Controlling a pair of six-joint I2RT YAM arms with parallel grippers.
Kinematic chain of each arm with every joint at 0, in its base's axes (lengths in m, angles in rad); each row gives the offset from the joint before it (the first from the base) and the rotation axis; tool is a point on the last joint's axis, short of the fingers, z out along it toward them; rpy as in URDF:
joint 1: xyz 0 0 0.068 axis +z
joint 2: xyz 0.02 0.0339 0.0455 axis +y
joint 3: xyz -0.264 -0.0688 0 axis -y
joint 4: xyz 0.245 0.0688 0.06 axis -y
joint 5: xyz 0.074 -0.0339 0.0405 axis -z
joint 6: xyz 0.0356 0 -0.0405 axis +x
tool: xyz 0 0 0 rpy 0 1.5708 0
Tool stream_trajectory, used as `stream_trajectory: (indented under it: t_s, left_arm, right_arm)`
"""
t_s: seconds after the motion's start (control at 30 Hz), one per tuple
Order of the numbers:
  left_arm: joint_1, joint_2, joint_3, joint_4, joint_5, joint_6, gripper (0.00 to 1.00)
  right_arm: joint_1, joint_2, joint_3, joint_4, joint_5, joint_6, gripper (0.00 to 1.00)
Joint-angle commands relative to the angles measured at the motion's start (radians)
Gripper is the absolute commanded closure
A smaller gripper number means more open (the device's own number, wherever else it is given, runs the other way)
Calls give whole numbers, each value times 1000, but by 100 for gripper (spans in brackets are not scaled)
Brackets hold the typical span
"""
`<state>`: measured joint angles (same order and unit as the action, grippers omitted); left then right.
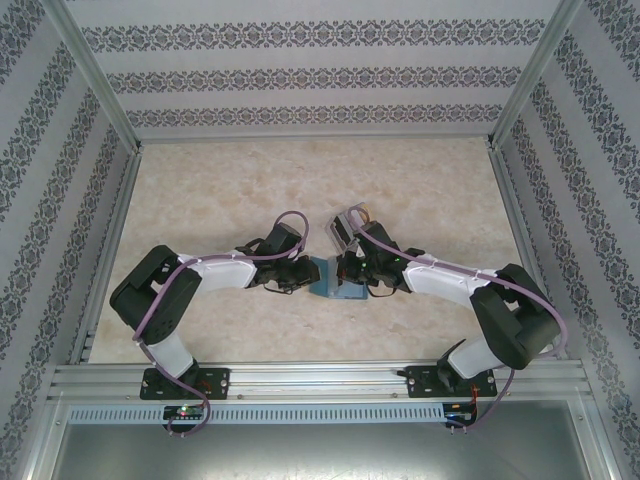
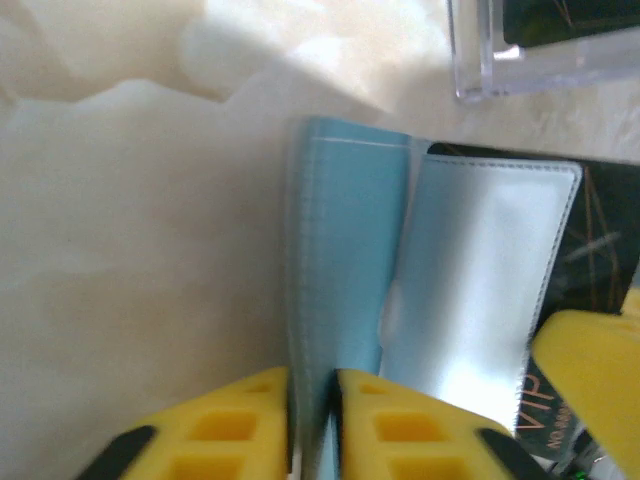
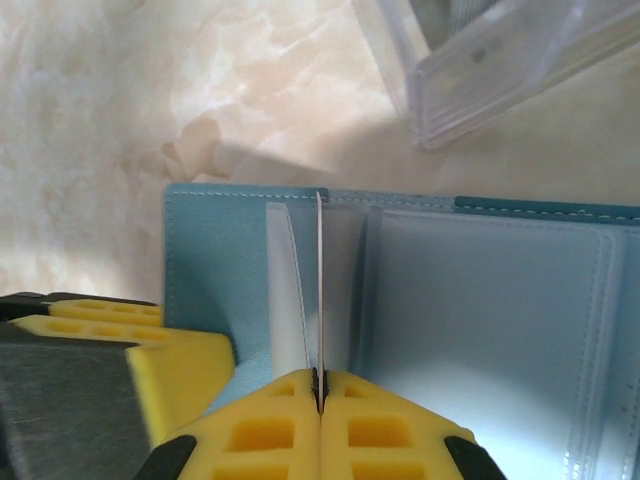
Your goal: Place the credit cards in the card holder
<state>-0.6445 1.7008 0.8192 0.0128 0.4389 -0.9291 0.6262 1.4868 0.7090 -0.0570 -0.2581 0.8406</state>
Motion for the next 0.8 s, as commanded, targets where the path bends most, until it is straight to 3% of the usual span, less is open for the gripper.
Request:
stream_trajectory:
  t_s: [0.0,0.13,0.33,0.67,0.77]
  left_arm:
    - [9,5,-3,-39,-28,16,94]
    - [8,36,-1,-27,-18,6,100]
    - [8,34,-13,-6,-17,-10,99]
    - [8,-84,-20,-150,-139,17,73]
    - [9,-124,-28,-177,-171,27,70]
  right_arm:
    - [2,-16,2,51,-49,28,100]
    - [6,-26,9,65,-62,45,100]
    - [16,13,16,72,-56,51,100]
    - [10,67,-17,89,-29,57,100]
    - [7,69,-17,88,-27,56,100]
